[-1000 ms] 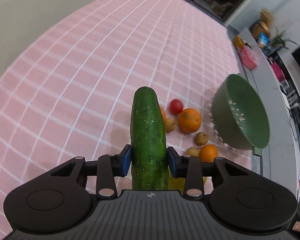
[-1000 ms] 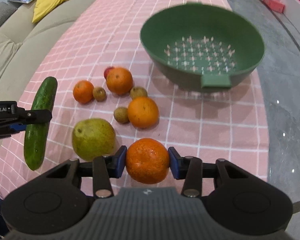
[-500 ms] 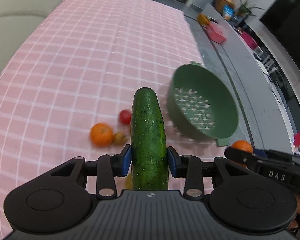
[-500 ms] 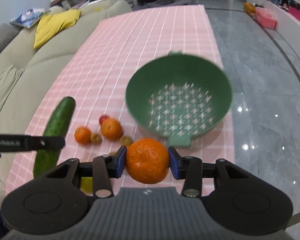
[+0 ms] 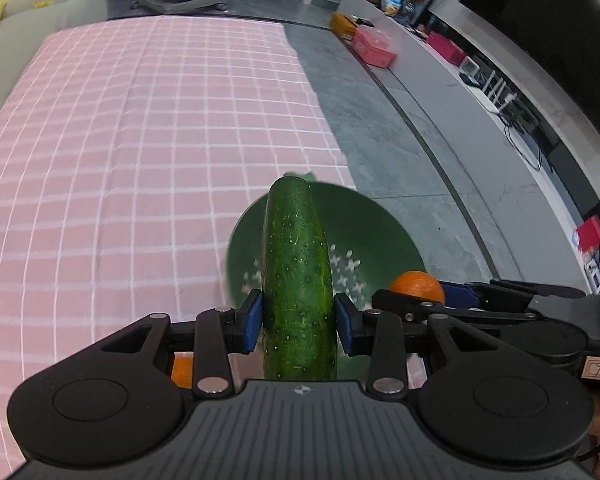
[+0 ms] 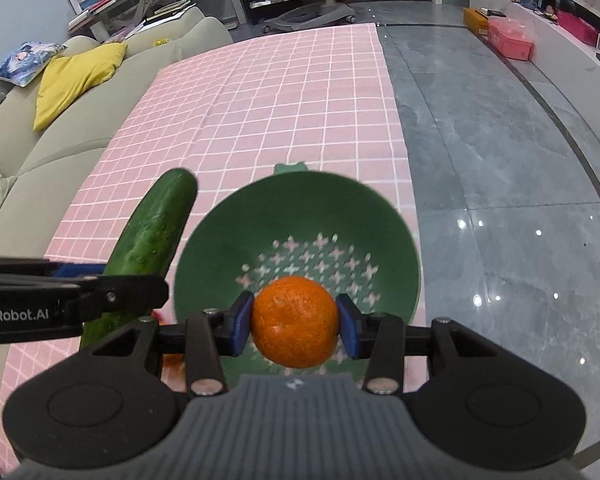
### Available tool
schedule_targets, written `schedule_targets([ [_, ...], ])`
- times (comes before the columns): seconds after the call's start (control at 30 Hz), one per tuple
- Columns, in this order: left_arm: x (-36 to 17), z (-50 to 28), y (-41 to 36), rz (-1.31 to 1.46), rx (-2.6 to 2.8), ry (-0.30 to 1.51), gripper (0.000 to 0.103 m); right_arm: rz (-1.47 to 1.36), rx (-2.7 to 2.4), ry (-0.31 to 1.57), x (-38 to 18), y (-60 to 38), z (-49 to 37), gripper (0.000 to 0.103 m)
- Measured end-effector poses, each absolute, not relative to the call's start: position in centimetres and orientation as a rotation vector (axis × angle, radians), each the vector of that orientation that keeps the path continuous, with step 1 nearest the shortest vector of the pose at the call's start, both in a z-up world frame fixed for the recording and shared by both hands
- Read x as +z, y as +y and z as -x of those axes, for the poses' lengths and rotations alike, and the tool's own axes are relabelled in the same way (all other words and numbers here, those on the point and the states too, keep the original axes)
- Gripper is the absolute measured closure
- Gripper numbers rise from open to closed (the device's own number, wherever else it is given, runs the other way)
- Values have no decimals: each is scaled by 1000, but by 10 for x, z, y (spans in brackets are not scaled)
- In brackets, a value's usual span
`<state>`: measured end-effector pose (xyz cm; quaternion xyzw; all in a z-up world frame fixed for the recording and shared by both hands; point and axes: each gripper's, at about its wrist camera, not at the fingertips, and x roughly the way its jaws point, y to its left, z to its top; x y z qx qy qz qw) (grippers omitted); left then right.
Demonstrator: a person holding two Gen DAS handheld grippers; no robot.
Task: Organize fruits
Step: 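Carry the cucumber in the left tool and orange in the right tool over the green colander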
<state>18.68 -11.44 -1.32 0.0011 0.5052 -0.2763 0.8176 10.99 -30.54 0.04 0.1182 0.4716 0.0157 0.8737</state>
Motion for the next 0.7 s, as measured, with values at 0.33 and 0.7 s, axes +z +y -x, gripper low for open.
schedule_targets([
  [0.33, -31, -208, -166, -188, -674, 1052, 61, -184, 42, 1012, -25, -314, -138, 62],
  [0.7, -74, -210, -186, -343, -702, 1155, 61, -17, 113, 1118, -67, -292, -146, 62],
])
